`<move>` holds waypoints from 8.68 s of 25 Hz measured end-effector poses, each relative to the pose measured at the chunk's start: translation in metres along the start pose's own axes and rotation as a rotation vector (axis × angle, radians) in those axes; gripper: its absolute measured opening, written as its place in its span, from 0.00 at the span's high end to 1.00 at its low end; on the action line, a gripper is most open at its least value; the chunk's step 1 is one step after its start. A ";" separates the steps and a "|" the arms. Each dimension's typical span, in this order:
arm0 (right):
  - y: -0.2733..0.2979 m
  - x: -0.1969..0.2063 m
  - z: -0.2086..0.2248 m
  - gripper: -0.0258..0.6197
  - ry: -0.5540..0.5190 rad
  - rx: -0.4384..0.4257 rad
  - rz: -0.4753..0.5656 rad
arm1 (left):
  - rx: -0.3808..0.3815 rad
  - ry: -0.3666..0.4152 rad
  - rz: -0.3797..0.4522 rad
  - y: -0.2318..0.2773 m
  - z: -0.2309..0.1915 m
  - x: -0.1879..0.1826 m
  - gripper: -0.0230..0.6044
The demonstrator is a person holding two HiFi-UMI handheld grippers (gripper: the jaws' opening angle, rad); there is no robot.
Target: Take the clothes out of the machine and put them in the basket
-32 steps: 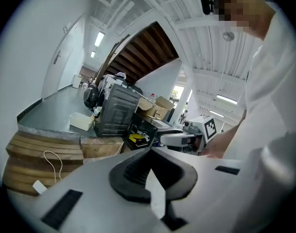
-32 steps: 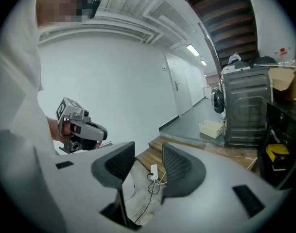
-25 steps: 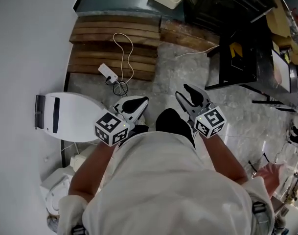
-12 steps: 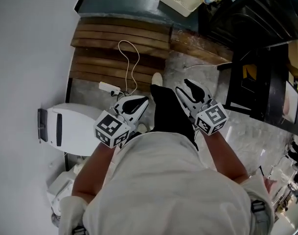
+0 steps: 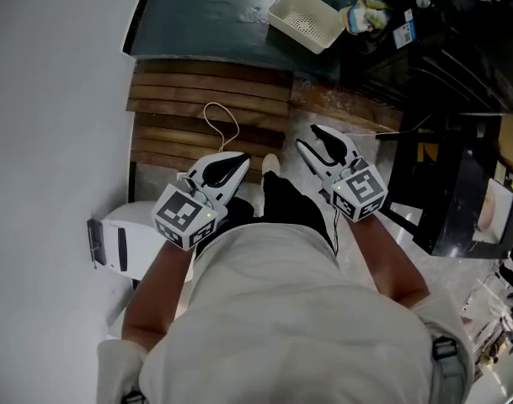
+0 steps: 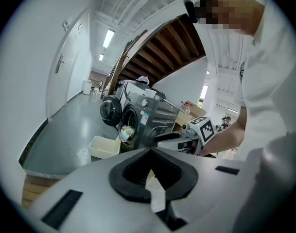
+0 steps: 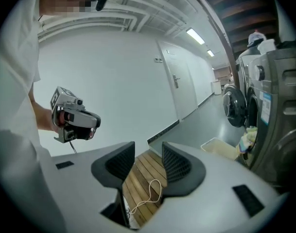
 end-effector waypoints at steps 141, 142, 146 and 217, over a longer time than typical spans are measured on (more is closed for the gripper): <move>0.167 -0.106 0.575 0.73 0.792 1.368 0.152 | 0.917 0.306 -0.331 0.403 -0.433 -0.346 0.97; 0.170 -0.116 0.567 0.73 0.771 1.354 0.149 | 0.913 0.302 -0.326 0.396 -0.434 -0.346 0.97; 0.187 -0.155 0.541 0.73 0.683 1.270 0.141 | 0.897 0.290 -0.317 0.373 -0.442 -0.344 0.97; 0.470 0.145 0.684 0.64 0.536 0.552 -0.553 | 0.760 0.170 -0.484 0.571 -0.528 -0.220 0.97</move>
Point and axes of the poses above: the fingertips, and each gripper's own axes: y forward along the fingers, z to its right, x out of its underside, the point moved 9 cm from there along -y, backward along the fingers, and after that the axes turned 4 degrees about -x, right-handed, at the moved point
